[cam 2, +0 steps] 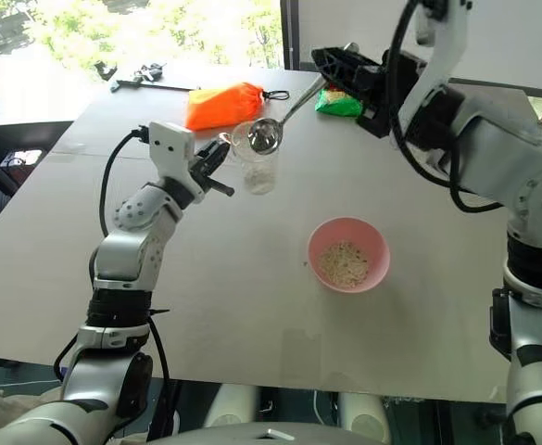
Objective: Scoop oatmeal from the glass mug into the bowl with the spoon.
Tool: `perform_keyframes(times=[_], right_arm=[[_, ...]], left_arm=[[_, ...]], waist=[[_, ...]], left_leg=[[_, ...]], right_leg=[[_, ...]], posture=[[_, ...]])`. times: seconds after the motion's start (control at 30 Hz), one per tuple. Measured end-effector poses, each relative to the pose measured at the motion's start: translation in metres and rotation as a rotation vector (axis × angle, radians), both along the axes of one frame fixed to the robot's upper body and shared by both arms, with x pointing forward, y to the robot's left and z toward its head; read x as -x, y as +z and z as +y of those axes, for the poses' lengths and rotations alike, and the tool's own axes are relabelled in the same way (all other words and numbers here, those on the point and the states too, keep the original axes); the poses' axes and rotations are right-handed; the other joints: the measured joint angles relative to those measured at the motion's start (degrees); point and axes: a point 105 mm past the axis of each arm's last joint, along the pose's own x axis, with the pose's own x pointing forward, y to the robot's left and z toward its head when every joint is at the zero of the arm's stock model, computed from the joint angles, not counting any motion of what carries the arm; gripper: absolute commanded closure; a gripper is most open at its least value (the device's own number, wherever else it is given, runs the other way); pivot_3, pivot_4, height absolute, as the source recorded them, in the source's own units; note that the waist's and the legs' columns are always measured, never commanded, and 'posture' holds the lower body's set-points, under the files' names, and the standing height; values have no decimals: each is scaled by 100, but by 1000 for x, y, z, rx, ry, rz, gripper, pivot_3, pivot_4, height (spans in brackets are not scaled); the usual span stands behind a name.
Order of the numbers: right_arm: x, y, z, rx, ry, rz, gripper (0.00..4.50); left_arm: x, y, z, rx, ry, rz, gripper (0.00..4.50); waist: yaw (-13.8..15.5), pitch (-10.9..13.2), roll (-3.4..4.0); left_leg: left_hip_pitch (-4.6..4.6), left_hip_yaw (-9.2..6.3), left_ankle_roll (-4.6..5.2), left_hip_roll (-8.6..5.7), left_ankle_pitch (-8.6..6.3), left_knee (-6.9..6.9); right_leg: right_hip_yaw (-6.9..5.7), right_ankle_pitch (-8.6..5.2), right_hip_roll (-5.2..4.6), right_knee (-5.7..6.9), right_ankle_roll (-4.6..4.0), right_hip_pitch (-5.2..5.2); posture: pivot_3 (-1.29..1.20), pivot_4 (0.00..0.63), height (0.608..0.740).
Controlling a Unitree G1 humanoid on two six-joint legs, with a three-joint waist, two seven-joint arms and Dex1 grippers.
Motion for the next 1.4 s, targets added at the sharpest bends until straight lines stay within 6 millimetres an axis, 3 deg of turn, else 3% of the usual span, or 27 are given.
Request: perform_keyframes(times=[0.23, 0.47, 0.8, 1.03, 1.4], right_arm=[[-6, -2, 2, 58, -24, -57, 4500], [-16, -41, 47, 398, -29, -190, 4500], [-17, -67, 67, 568, 31, -270, 4500], [-12, -69, 76, 515, 95, -209, 4500], [-20, -52, 61, 319, 89, -38, 4500]], left_arm=[[6, -2, -5, -13, -38, -15, 4438], [8, 0, -14, 12, -64, -47, 4438], [11, -8, -15, -14, -66, -47, 4438], [11, -8, -14, -35, -59, -56, 4438], [13, -12, -12, -38, -54, -56, 4438]], waist=[[-6, 0, 1], [-53, 0, 1], [-48, 0, 1], [-51, 0, 1], [-51, 0, 1]], left_leg=[[3, 0, 1, -1, 0, 0], [1, -4, 0, 0, 0, 0], [-5, 1, 0, -2, 0, 4], [-6, 3, -1, -2, 0, 5], [-6, 3, -1, -2, 1, 6]], right_leg=[[2, 0, 1, 2, 0, -1], [2, 0, 2, 5, 0, -6], [-5, 0, 1, 5, 0, -8], [-6, 0, 1, 6, 0, -8], [-9, 0, 2, 9, -1, -8]], posture=[[0, 150, 740], [0, 150, 740], [0, 150, 740], [0, 150, 740], [0, 150, 740]])
